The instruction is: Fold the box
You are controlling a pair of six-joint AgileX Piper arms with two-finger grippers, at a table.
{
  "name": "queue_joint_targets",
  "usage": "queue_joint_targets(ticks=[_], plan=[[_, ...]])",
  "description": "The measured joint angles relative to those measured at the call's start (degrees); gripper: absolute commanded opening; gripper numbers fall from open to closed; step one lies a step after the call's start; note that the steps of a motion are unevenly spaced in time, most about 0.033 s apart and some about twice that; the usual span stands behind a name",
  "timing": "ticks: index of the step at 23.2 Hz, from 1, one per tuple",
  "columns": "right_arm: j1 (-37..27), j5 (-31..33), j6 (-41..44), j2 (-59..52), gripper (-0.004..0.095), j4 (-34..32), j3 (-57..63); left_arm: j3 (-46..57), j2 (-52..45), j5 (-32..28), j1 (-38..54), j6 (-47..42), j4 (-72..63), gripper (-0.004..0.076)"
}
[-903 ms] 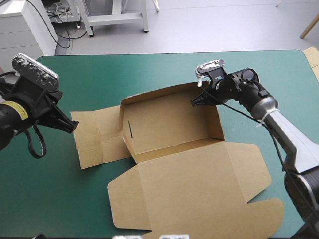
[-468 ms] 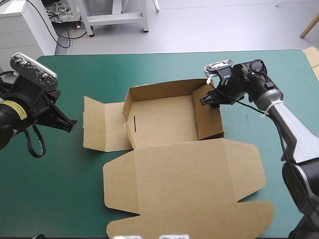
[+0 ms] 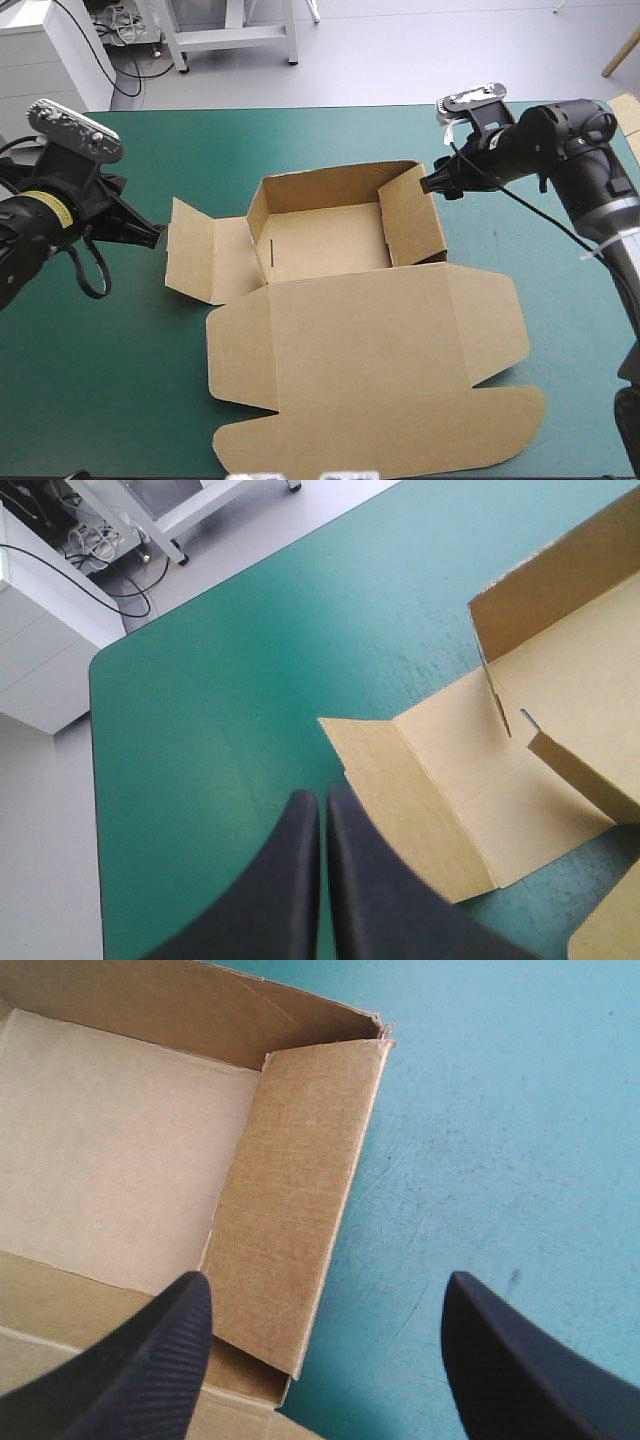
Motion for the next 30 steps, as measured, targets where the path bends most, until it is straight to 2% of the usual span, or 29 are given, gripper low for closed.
queue_joint_targets(ticks=[9,15,20,30], plan=[[0.00,1.40,1.20,1.08,0.0609,-0.39,-0.07,0.00,3.23,0.30,0.00,-2.03,0.06,0.0007],[0.00,0.56,2.51,13.66,0.0609,0.03,-0.07,0.00,3.23,0.94,0.00,-2.94,0.66,0.0007],[0.00,-2.71,2.59,21.30,0.0609,0.14,-0.07,0.00,3.23,0.94,0.00,-2.94,0.61,0.0007],[0.00,-3.49,2.36,22.49,0.0581,1.02,-0.07,0.00,3.23,0.94,0.00,-2.98,0.21,0.0007]])
